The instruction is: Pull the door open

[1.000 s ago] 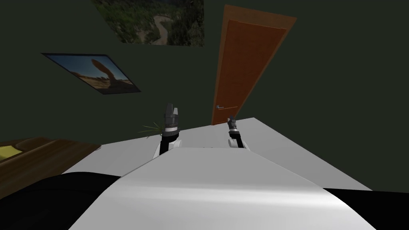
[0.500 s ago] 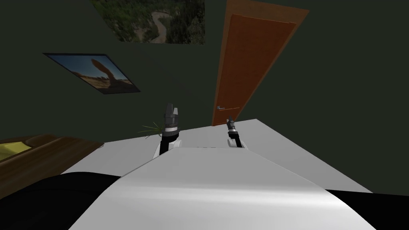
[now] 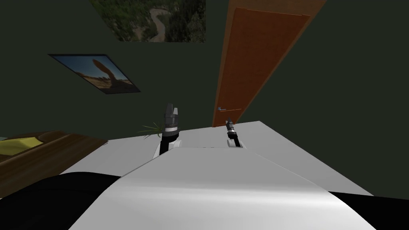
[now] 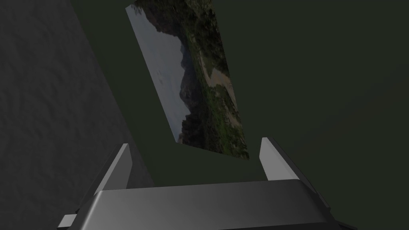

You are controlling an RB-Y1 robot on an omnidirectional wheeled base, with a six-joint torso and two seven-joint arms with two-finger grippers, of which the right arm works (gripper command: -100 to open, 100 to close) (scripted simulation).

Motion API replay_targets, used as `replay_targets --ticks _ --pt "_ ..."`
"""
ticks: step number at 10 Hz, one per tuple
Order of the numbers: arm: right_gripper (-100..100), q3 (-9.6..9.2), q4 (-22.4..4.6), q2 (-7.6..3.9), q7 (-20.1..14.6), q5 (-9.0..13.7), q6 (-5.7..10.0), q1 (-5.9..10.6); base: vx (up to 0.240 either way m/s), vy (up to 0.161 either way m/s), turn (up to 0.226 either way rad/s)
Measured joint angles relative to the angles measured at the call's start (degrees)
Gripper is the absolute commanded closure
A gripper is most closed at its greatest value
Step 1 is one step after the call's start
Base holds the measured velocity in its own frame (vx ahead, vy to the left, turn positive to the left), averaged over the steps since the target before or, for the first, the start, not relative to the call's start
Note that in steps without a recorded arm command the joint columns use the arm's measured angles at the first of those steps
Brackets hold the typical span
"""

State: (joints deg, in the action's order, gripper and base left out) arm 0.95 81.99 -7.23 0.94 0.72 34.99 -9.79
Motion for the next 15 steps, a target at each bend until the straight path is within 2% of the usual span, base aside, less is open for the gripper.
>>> replay_targets --ticks 7,11,15 --pt "-100 0.17 -11.63 -1.13 -2.06 0.99 2.88 4.76 0.086 -0.064 0.072" --pt "-100 0.26 -16.90 -1.77 -3.11 1.46 4.26 6.61 0.066 -0.044 0.050" --pt "-100 0.38 -24.18 -2.15 -4.09 1.97 6.43 9.47 0.083 -0.065 0.067"
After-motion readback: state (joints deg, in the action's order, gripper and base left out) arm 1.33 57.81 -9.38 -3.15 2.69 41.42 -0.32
